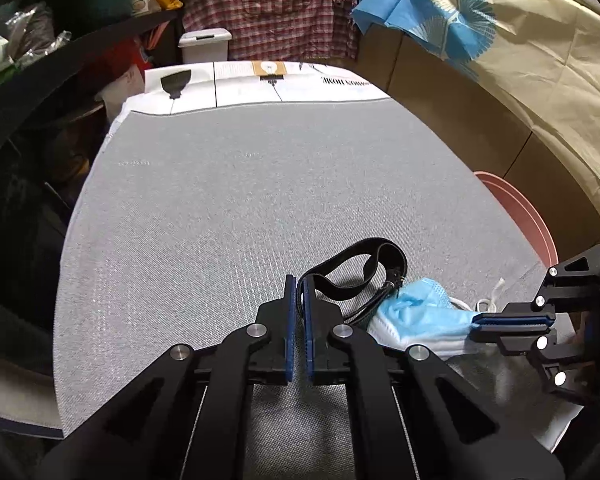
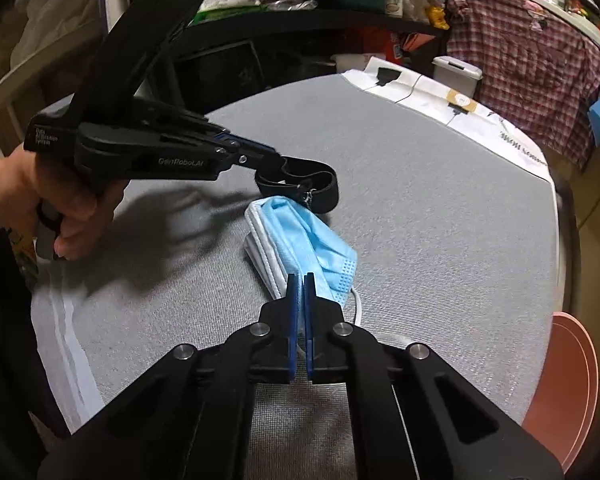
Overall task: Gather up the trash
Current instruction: 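Grasp the blue face mask with the right tool while the left tool grasps its black strap, then carry the blue face mask over the pink bucket with both tools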
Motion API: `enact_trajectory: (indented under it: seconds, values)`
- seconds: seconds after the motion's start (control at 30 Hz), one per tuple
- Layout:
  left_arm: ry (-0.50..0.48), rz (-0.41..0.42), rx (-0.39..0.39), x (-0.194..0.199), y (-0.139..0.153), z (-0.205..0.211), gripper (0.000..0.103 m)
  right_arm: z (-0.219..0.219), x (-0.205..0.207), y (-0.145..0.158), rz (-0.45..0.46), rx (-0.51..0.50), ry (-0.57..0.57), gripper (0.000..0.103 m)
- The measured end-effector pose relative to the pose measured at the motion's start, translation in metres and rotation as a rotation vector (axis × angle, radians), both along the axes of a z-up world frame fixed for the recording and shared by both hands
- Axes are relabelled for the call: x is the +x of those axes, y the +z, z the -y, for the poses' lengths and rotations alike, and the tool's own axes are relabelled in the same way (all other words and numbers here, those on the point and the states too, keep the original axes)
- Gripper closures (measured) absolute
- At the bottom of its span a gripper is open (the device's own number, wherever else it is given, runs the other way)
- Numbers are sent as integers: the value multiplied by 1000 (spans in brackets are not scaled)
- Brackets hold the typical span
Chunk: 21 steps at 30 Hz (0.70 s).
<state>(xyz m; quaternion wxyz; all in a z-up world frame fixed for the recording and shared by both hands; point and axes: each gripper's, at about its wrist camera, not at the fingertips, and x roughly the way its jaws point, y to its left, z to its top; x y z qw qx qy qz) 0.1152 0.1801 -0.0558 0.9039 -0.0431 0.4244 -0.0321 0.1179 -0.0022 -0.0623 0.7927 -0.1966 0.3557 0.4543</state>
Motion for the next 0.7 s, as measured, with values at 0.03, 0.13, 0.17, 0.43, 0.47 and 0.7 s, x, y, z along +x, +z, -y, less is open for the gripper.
enact_trajectory:
  seconds: [0.03, 0.13, 0.17, 0.43, 0.47, 0.7]
  values:
    - [2, 4, 0, 0, 2, 0, 99, 2, 1, 2, 1, 8, -9, 100]
    - [7, 19, 1, -2, 7, 3, 99, 9, 4, 10, 6, 32, -34, 100]
    - [9, 24, 2, -2, 9, 3, 99, 11, 5, 12, 7, 38, -41, 100]
    - [26, 51, 3, -5, 20, 11, 99, 31, 11, 25, 28, 77, -117, 100]
    - [27, 54, 4, -5, 21, 13, 99, 35, 13, 28, 30, 84, -132, 100]
    - [19, 71, 7, -6, 28, 25, 99, 61, 28, 43, 34, 143, -234, 101]
